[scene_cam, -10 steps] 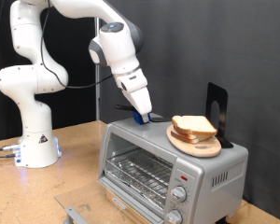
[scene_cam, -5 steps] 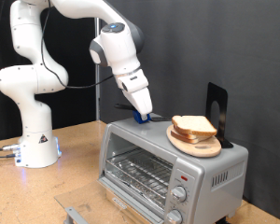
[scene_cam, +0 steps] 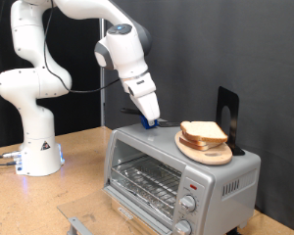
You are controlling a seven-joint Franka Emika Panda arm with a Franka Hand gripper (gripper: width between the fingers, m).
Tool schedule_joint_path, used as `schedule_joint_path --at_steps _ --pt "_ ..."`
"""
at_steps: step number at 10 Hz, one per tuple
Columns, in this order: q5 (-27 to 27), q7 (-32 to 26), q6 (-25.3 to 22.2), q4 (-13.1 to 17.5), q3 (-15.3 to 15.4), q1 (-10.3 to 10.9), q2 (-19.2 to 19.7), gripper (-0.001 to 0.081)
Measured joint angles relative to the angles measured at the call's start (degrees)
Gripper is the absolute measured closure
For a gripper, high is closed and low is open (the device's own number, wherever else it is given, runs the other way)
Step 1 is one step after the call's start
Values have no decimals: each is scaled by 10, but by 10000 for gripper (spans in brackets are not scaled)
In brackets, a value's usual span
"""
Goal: Make a piece of toast with the oven
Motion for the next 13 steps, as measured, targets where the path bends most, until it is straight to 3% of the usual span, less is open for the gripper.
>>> schedule_joint_path --at_steps 5,7,9,13 --pt "30 -17 -121 35 -60 -1 -65 416" --pt "53 -16 -98 27 -58 -1 -64 415" --pt "129 1 -65 16 -79 -4 -77 415" --pt "133 34 -74 11 -138 -54 -90 415"
